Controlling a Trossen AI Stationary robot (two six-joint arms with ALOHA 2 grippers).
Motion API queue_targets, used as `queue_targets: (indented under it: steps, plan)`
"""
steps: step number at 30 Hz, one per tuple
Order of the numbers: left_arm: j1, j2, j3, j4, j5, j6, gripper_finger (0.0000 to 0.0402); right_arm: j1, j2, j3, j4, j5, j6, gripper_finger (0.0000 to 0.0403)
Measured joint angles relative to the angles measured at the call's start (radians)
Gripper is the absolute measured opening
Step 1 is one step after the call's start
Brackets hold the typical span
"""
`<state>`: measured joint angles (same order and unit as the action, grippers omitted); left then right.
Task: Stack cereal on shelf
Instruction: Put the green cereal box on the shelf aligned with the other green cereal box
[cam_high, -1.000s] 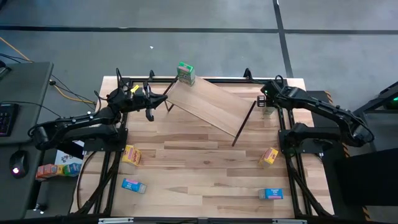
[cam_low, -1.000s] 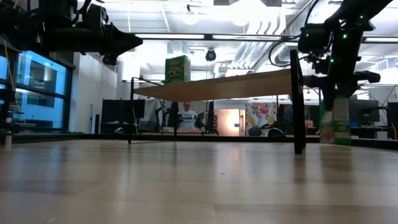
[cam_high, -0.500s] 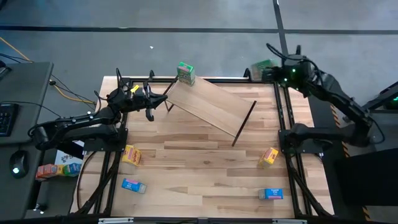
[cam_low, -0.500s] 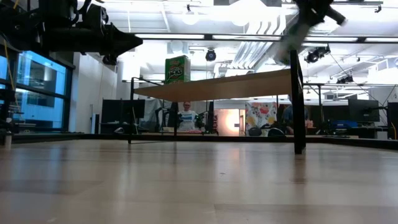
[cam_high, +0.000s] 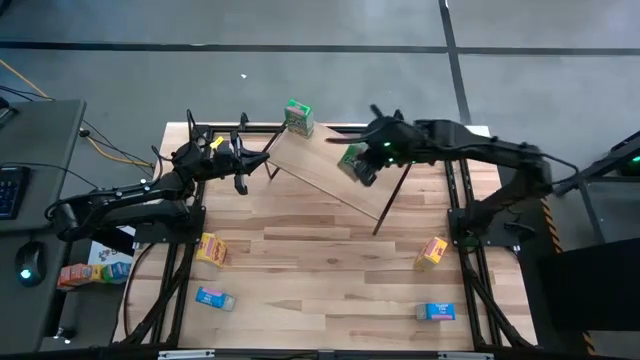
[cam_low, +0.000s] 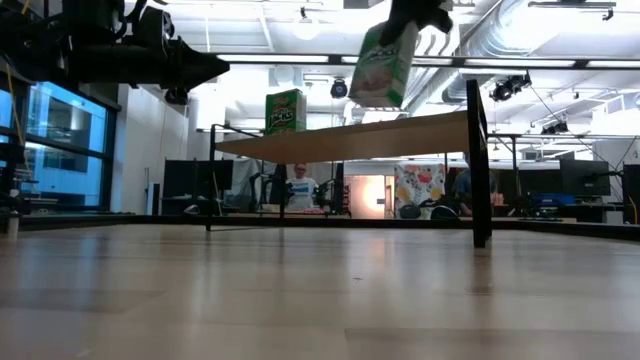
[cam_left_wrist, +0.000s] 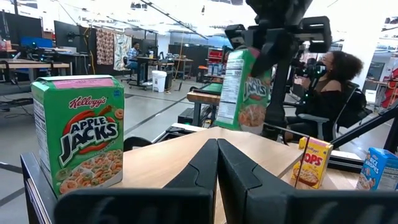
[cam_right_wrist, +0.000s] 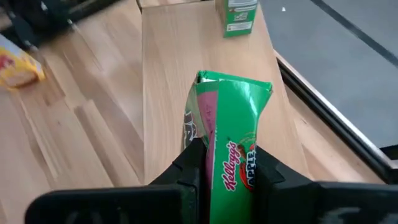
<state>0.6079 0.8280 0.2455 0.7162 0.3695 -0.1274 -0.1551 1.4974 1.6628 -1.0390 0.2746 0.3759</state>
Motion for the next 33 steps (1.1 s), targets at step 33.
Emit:
queue_targets:
  steps: [33]
  plan:
    - [0.0,0.0,0.0,-0.001,0.001,-0.001,0.0,-0.076,0.335,0.19,0.32,-0.124,-0.25,0.0067]
